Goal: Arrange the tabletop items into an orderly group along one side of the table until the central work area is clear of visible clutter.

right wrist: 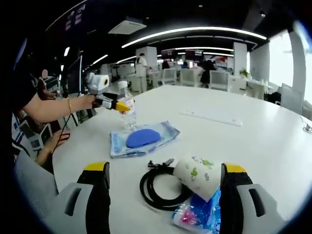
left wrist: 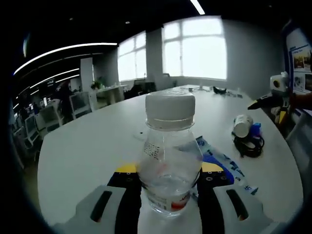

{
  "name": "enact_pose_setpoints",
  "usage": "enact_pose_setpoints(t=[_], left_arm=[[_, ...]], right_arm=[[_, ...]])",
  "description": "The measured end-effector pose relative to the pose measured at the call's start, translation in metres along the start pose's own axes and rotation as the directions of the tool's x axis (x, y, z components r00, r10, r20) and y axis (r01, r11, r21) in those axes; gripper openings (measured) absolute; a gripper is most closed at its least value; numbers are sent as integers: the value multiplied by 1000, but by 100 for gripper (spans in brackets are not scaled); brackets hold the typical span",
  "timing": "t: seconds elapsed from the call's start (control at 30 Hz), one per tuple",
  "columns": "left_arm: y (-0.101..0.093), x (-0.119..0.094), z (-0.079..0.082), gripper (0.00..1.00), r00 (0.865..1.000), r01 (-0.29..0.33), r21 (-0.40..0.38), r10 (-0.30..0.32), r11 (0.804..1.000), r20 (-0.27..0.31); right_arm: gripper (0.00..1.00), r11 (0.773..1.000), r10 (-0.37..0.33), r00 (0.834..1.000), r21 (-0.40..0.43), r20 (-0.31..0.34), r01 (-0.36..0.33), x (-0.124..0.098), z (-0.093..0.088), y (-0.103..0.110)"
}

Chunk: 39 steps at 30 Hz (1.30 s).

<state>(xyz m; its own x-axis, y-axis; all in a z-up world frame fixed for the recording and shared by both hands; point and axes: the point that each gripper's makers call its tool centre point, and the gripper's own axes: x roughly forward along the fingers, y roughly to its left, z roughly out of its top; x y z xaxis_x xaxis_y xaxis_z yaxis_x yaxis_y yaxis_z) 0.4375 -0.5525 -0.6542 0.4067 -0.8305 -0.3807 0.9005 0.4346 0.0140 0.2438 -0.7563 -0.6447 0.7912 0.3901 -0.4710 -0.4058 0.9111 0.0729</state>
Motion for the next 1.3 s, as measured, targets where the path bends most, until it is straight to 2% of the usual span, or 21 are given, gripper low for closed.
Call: enact_pose_setpoints(t=[0.2, 0.63, 0.7, 0.77, 0.8, 0.9, 1.07, 1.2, 1.3], left_arm=[[9, 0, -4, 42, 1000, -6, -28, 7, 1000, 21], [15, 3, -4, 44, 998, 6, -23, -5, 1000, 58], [17, 4, -4, 49, 998, -6, -24, 7, 1000, 57], [22, 4, -7, 62, 999, -36, -30, 37, 999, 40], [23, 4, -7, 66, 998, -45, -42, 47, 998, 46], [22, -1, -6, 67, 997, -45, -81, 50, 996, 61], [15, -11, 0, 85, 994, -82, -105, 90, 991, 67], [6, -19, 1, 92, 992, -117, -94, 121, 989, 38], [-4, -27, 4, 96, 991, -125, -110, 131, 986, 42]], right_arm=[[92, 1000, -2, 1000, 3, -3, 2, 0, -1, 1], [91, 1000, 17, 1000, -1, -27, -17, 3, -6, 8], [91, 1000, 17, 1000, -1, -26, -17, 3, -6, 8], [91, 1000, 18, 1000, 2, -21, -18, 2, -5, 8], [91, 1000, 18, 1000, 3, -20, -18, 2, -4, 8], [91, 1000, 26, 1000, 5, -9, -26, 2, 0, 7], [91, 999, 37, 999, 0, 5, -37, 1, 7, 5], [92, 998, 66, 998, 3, 0, -66, 2, 9, 5], [92, 997, 79, 997, 2, 5, -79, 2, 13, 4]])
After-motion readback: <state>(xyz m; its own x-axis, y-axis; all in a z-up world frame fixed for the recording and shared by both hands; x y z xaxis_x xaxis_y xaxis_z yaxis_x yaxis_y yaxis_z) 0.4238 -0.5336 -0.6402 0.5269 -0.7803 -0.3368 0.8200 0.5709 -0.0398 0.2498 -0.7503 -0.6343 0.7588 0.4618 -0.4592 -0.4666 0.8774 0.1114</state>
